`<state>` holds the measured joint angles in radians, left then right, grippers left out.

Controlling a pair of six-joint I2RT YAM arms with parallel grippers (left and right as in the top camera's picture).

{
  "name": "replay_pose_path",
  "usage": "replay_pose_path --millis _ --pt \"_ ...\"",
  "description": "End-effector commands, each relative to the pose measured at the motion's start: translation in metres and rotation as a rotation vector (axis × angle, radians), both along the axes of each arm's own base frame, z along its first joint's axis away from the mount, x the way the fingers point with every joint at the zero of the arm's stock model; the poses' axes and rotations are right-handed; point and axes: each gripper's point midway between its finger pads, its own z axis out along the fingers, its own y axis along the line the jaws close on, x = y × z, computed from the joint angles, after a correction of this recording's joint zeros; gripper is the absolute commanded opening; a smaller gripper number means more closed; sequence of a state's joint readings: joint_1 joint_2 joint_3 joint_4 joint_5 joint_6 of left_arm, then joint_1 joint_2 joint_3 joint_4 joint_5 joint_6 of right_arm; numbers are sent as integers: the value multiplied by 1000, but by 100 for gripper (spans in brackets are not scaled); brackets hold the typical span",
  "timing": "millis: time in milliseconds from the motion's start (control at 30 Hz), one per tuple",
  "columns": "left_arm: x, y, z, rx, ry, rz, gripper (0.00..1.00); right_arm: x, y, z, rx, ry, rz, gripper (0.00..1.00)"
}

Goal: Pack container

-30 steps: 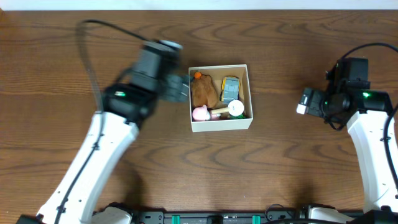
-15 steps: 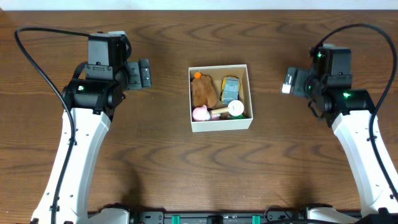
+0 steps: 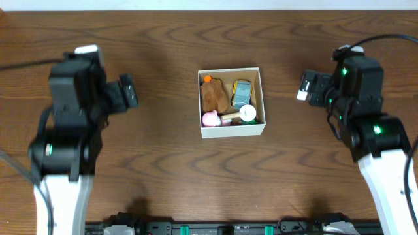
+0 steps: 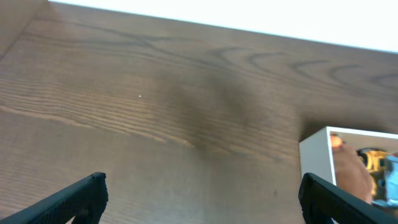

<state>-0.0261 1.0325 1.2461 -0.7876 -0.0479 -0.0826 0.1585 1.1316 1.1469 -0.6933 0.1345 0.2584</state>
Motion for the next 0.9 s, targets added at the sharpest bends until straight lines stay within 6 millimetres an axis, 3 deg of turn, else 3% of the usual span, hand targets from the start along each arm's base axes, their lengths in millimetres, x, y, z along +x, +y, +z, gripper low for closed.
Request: replay_pose_path --millis 0,233,467,633,867 --pt "-28 -5 -12 -29 -12 -24 98 -22 -6 24 -75 -67 -41 99" --pt "-96 -8 -40 -80 -111 -25 98 -73 1 31 -46 -120 -53 99" --pt "-148 -7 -60 -151 -160 21 98 -125 -1 -4 38 -182 -53 99" --pt "-156 -7 -56 -166 -195 26 98 -148 -9 -26 106 -229 -66 99" --pt "-155 -7 -57 -166 -191 27 98 -154 -12 -32 112 -232 -65 99"
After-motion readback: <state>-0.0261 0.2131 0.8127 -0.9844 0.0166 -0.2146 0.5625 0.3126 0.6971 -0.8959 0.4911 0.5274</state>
